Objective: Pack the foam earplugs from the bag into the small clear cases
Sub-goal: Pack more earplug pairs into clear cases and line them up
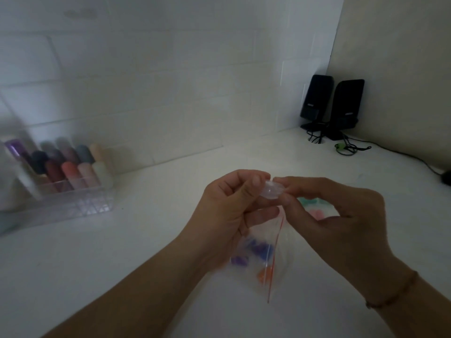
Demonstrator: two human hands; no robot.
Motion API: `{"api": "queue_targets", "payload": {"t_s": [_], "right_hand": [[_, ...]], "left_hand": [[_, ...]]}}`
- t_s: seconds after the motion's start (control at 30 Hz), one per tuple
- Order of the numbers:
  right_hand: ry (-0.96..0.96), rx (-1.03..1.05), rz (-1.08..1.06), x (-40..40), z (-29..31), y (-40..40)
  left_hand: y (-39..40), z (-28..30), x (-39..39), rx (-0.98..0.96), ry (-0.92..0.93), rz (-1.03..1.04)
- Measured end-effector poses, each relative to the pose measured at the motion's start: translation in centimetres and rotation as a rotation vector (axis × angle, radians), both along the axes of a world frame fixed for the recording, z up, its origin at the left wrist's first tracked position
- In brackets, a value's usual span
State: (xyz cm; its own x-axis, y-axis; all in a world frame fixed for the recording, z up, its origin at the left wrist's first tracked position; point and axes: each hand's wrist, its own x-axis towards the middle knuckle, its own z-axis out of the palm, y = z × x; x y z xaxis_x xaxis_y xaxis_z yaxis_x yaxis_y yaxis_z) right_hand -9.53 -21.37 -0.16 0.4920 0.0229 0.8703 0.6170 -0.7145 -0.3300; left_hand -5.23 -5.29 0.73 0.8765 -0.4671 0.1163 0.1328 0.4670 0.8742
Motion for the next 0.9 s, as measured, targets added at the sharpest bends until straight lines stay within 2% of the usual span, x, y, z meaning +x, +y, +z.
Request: {"api": "queue_targets", "payload": {"t_s": [0.3,0.4,0.5,0.6,0.7,0.77,0.9], "right_hand": [[0.073,0.014,-0.099,0.2,-0.2,0.4],[0.107,0.105,-0.060,-0.1,0.5,0.5],[0.171,0.110,-0.014,0.1,0.6,0.3],[0.184,0.094,0.032,0.2,0.5,-0.3],[0.252,0.075,0.032,-0.1,1.1,-0.9],[0.410,-0.032,0.041,-0.1,1.3,-1.5],[0.749,-0.532,0.131,0.0,0.0,-2.6]], "left_hand": [[-0.1,0.0,0.1,0.044,-0.021,0.001],[0.4,0.5,0.0,0.153,-0.120,-0.085],[0.9,0.7,0.0,0.272,-0.193,-0.159],[1.6,1.2,1.0,0.236,-0.124,-0.117],[2.8,1.6,3.1,0.090,0.035,0.016],[3.7,1.4,4.4,0.029,0.129,0.097],[4.2,0.3,5.7,-0.068,0.327,0.173]]}}
